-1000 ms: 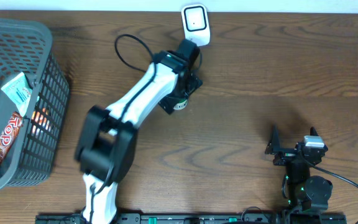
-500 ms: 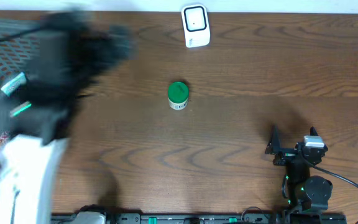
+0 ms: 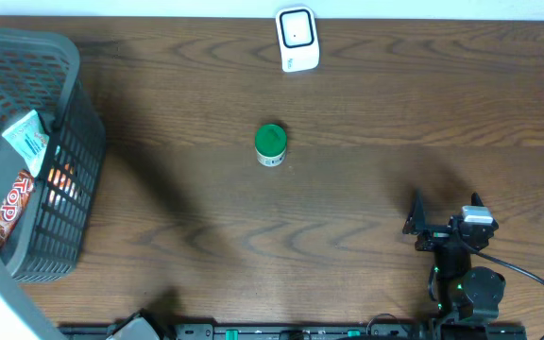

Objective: Scan the item barcode
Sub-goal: 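Set the jar down on the table near the scanner, release, then return the left gripper to the basket and grasp the orange snack pack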

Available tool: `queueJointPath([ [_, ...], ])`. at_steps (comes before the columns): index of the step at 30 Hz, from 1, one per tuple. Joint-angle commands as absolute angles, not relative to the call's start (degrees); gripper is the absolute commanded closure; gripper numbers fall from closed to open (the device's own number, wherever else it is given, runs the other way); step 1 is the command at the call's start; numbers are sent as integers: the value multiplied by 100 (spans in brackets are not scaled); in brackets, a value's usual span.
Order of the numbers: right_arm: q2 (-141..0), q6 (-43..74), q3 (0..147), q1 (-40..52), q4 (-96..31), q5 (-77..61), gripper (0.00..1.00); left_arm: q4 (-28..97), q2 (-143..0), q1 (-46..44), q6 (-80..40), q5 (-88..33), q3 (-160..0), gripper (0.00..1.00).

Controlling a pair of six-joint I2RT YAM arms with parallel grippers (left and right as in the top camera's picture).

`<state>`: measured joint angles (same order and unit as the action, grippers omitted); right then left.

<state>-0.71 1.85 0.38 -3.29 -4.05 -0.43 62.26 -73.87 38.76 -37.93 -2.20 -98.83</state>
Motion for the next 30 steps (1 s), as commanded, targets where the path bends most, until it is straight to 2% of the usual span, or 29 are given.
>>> queueJointPath([
  [1, -49, 102, 32, -279, -429, -30, 1, 6348, -8016, 3951, -3972, -235, -9859, 2],
  [14, -49, 102, 32, -279, -429, -30, 1, 6742, -10110, 3944, -4012, -729, -9859, 2],
  [21, -49, 102, 32, -279, -429, -30, 1, 6879, -10897, 3942, -4995, -666, -9841, 2],
  [30, -49, 102, 32, -279, -429, -30, 1, 6785, -11526, 3793, -5181, -346, -9767, 2],
])
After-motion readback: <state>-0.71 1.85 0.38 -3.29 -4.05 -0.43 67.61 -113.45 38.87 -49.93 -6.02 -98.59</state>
